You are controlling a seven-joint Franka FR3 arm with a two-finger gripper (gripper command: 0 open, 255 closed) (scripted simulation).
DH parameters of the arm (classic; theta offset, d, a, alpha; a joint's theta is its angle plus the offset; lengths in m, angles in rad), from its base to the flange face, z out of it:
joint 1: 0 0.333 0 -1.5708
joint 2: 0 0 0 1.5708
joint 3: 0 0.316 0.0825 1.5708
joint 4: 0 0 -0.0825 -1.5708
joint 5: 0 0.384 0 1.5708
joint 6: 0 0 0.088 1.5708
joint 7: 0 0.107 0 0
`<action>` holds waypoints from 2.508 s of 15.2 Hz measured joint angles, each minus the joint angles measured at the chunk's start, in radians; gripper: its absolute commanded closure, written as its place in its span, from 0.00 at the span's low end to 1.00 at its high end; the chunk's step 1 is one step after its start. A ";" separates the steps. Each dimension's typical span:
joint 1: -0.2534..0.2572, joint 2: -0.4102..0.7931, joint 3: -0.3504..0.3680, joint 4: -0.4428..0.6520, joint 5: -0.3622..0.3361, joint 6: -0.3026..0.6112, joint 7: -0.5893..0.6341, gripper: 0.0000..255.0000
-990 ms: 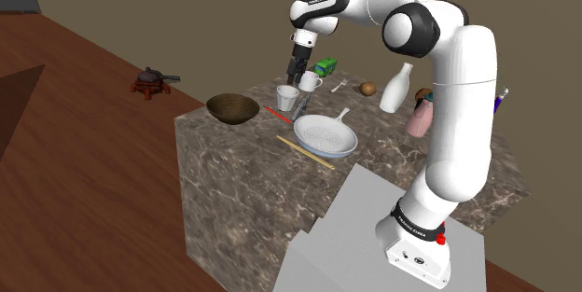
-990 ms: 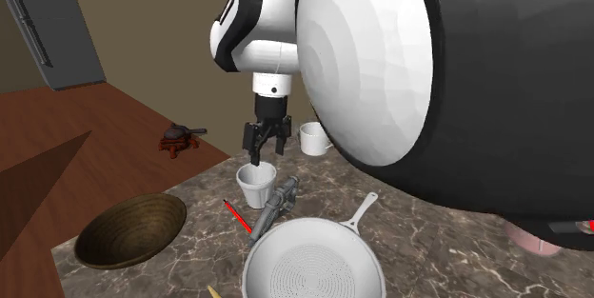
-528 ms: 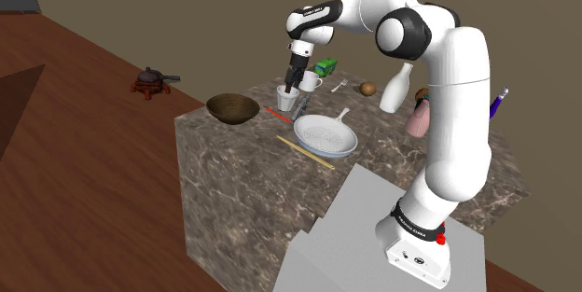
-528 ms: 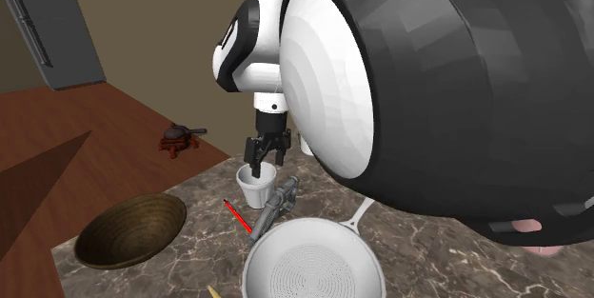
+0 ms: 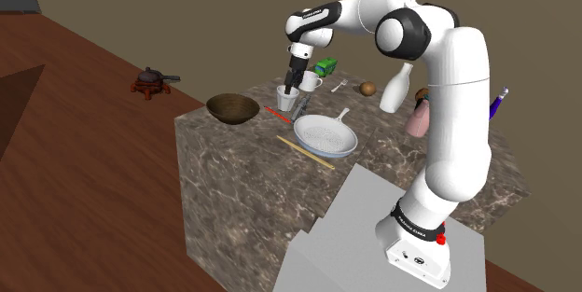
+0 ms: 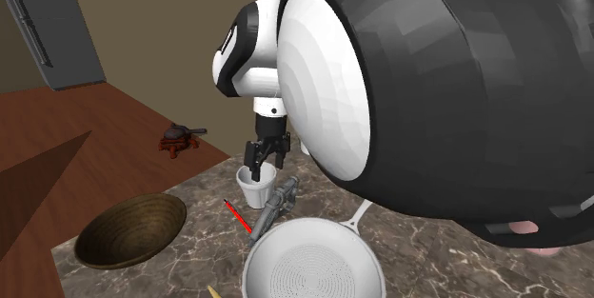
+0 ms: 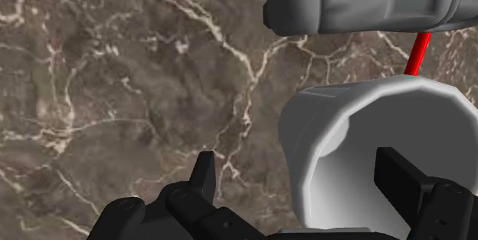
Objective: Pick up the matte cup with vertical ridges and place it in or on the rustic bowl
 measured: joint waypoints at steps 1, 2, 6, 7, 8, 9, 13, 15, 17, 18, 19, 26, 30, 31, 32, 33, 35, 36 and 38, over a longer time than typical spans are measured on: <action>0.000 0.000 0.000 0.000 0.000 0.000 0.000 1.00; 0.000 0.000 0.000 0.000 0.000 0.000 0.000 1.00; 0.000 -0.001 0.000 0.000 0.000 0.000 0.000 1.00; 0.000 -0.001 0.000 0.000 0.000 0.000 0.000 1.00; 0.000 -0.001 0.000 0.000 0.000 0.000 0.000 1.00; 0.000 -0.001 0.000 0.000 0.000 0.000 0.000 1.00; 0.000 -0.004 -0.001 0.009 -0.002 -0.012 0.003 1.00; 0.000 -0.014 -0.003 0.019 -0.007 -0.032 0.007 1.00; 0.001 -0.024 -0.005 0.031 -0.010 -0.052 0.013 1.00; 0.001 -0.028 -0.006 0.037 -0.013 -0.062 0.015 1.00; 0.000 -0.032 -0.007 0.047 -0.015 -0.076 0.018 1.00; -0.001 -0.058 -0.012 0.100 -0.026 -0.152 0.035 1.00; -0.005 -0.059 -0.013 0.152 -0.029 -0.204 0.045 1.00; -0.006 -0.063 -0.014 0.162 -0.031 -0.218 0.047 1.00; -0.008 -0.065 -0.015 0.173 -0.032 -0.229 0.047 1.00; -0.009 -0.064 -0.015 0.186 -0.032 -0.243 0.051 1.00; -0.010 -0.067 -0.015 0.208 -0.034 -0.266 0.056 1.00; -0.011 -0.067 -0.015 0.218 -0.034 -0.276 0.057 1.00; -0.014 -0.070 -0.017 0.243 -0.035 -0.303 0.061 1.00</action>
